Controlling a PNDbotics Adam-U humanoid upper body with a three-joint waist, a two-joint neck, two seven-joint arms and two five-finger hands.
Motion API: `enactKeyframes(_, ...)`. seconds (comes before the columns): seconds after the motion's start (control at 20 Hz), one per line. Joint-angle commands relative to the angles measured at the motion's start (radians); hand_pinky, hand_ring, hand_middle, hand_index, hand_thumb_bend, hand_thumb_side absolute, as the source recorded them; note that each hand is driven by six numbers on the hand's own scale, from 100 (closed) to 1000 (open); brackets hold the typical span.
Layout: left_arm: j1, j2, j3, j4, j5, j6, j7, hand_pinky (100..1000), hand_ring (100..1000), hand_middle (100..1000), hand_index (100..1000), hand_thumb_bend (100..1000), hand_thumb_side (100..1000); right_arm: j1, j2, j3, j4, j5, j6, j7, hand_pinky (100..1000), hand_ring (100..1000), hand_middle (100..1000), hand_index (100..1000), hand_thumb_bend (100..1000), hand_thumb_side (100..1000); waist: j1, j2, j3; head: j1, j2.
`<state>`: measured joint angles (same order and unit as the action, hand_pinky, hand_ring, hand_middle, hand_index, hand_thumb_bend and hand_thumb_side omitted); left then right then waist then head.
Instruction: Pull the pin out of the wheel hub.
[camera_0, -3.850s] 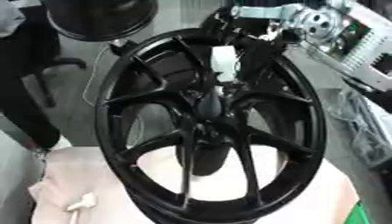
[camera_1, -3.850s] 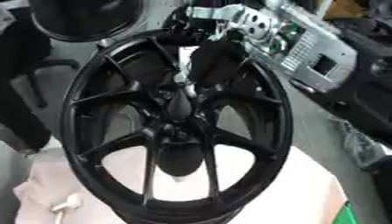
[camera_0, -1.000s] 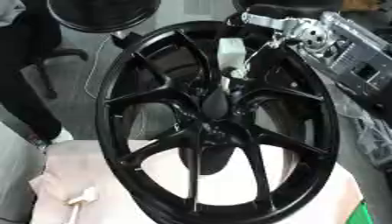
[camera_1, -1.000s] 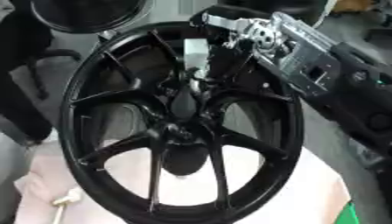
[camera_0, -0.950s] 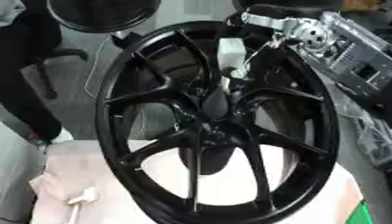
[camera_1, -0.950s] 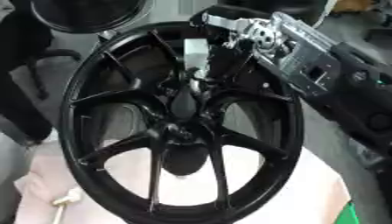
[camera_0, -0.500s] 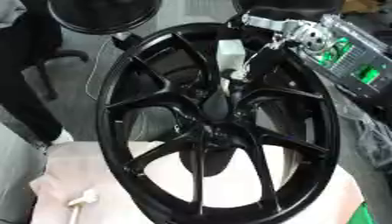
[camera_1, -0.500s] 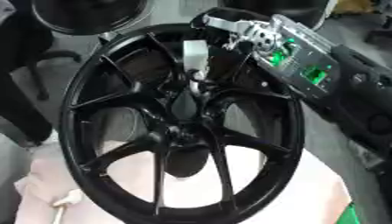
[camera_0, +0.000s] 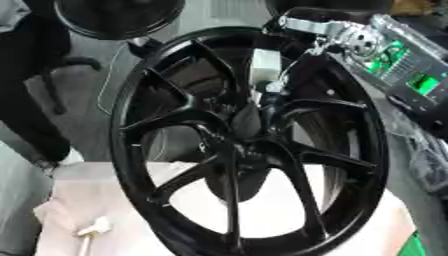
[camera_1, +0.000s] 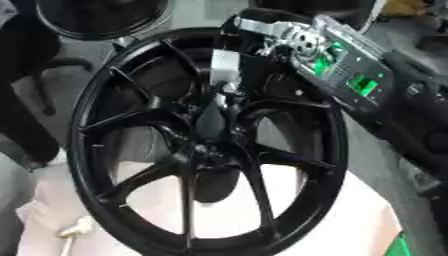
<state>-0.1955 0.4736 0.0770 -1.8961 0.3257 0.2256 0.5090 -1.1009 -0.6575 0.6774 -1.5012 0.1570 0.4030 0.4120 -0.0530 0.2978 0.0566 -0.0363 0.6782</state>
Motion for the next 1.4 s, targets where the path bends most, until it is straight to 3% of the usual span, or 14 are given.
enactKeyframes(0.05,-0.008,0.013,0.003,-0.016,0.001,-0.001,-0.002,732,726,721,801,305,773,-0.023,-0.028,-0.016,-0.012,-0.016,0.002,0.01,800,669,437,626,380,100,0.002,-0.016,-0.001,0.002,-0.013)
enactKeyframes(0.45,-0.007,0.013,0.003,-0.017,-0.001,-0.001,-0.002,734,726,722,801,301,775,-0.021,-0.029,-0.012,-0.015,-0.043,0.022,0.028,783,606,329,515,296,100,0.002,-0.017,0.0,-0.005,-0.015)
enactKeyframes(0.95,-0.004,0.015,0.004,-0.016,-0.004,0.002,-0.004,735,726,723,801,301,774,-0.058,-0.037,-0.037,-0.019,-0.079,0.063,0.007,778,571,279,463,379,100,0.003,-0.028,-0.005,-0.022,-0.03)
enactKeyframes(1.2,-0.002,0.015,0.004,-0.016,-0.004,0.002,-0.005,736,725,724,801,301,774,-0.075,-0.071,-0.081,-0.06,-0.103,0.088,-0.005,776,565,275,461,387,100,0.005,-0.035,-0.011,-0.021,-0.029)
enactKeyframes(1.4,0.001,0.016,0.007,-0.016,-0.005,0.001,-0.003,736,725,724,801,301,772,-0.032,-0.151,-0.166,-0.135,-0.133,0.105,-0.044,780,563,274,466,370,100,0.008,-0.039,-0.02,-0.014,-0.029)
